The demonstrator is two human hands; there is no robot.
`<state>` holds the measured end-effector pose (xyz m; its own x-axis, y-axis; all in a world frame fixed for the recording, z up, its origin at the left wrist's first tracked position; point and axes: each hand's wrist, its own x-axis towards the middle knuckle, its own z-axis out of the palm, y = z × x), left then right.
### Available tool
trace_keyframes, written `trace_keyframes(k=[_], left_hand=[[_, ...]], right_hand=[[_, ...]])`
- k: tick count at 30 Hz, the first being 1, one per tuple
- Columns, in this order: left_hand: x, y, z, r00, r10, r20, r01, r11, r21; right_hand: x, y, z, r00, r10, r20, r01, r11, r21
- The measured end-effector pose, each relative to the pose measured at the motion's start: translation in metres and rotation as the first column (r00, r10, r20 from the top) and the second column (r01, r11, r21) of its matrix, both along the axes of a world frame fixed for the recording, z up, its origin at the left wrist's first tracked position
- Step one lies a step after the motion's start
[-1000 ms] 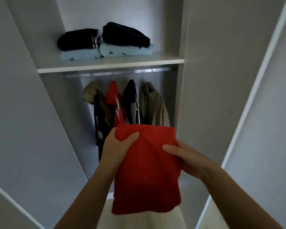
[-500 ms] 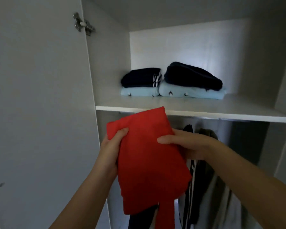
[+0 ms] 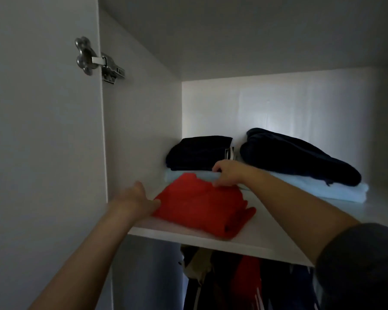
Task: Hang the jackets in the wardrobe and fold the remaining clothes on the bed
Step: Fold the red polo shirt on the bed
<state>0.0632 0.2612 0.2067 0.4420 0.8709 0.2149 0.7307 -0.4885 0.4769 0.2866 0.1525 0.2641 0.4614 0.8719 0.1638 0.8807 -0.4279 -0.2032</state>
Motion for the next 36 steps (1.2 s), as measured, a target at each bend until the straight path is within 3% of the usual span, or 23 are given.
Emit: trace_keyframes(k=[1, 2, 4, 6, 8, 10, 12, 18, 21, 25, 28, 32, 36], left_hand=[[0.001, 0.008, -0.002, 0.996, 0.050, -0.077, -0.036, 0.985, 0.171], [0.006, 0.011, -0.003, 1.000, 0.010, -0.030, -0.001, 0.954, 0.300], [0.021, 0.014, -0.001, 0.950, -0.293, 0.103, 0.208, 0.847, 0.490], [0.044, 0.015, 0.005, 0.849, -0.524, 0.068, 0.410, 0.735, 0.539], [0.068, 0.019, 0.007, 0.789, -0.613, -0.046, 0.571, 0.703, 0.425], [0.087, 0.029, -0.003, 0.753, -0.618, -0.226, 0.658, 0.708, 0.256], [0.100, 0.043, -0.018, 0.744, -0.580, -0.332, 0.658, 0.723, 0.210], [0.131, 0.074, -0.030, 0.856, -0.324, -0.404, 0.444, 0.861, 0.250], [0.142, 0.094, -0.034, 0.874, -0.256, -0.414, 0.373, 0.898, 0.233], [0.143, 0.109, -0.035, 0.906, -0.303, -0.295, 0.381, 0.887, 0.261], [0.130, 0.108, -0.031, 0.909, -0.412, -0.060, 0.408, 0.852, 0.326], [0.081, 0.073, -0.025, 0.860, -0.406, 0.310, 0.229, 0.849, 0.476], [0.000, -0.014, -0.051, 0.767, -0.494, 0.411, 0.198, 0.791, 0.579]], right_hand=[[0.001, 0.010, -0.009, 0.995, 0.007, 0.099, -0.007, 1.000, -0.001], [-0.001, 0.016, -0.016, 0.993, 0.030, 0.113, -0.034, 0.999, 0.028], [-0.010, 0.016, -0.019, 0.994, 0.087, 0.065, -0.094, 0.990, 0.103], [-0.025, 0.006, -0.025, 0.991, 0.136, 0.002, -0.136, 0.990, 0.049], [-0.037, -0.008, -0.044, 0.987, 0.157, -0.035, -0.161, 0.975, -0.154], [-0.037, -0.017, -0.071, 0.994, 0.110, 0.023, -0.097, 0.944, -0.314], [-0.029, -0.015, -0.083, 0.994, 0.072, 0.084, -0.041, 0.944, -0.327], [0.011, 0.036, -0.076, 0.991, 0.115, 0.071, -0.090, 0.953, -0.289], [0.022, 0.052, -0.089, 0.991, 0.117, 0.064, -0.104, 0.979, -0.173], [0.027, 0.048, -0.099, 0.993, 0.072, 0.090, -0.068, 0.996, -0.049], [0.025, 0.036, -0.092, 0.995, 0.075, 0.072, -0.069, 0.995, -0.076], [0.005, -0.009, -0.083, 0.997, 0.072, 0.043, -0.077, 0.988, 0.133], [-0.049, -0.100, -0.106, 0.988, 0.080, 0.133, -0.116, 0.951, 0.286]])
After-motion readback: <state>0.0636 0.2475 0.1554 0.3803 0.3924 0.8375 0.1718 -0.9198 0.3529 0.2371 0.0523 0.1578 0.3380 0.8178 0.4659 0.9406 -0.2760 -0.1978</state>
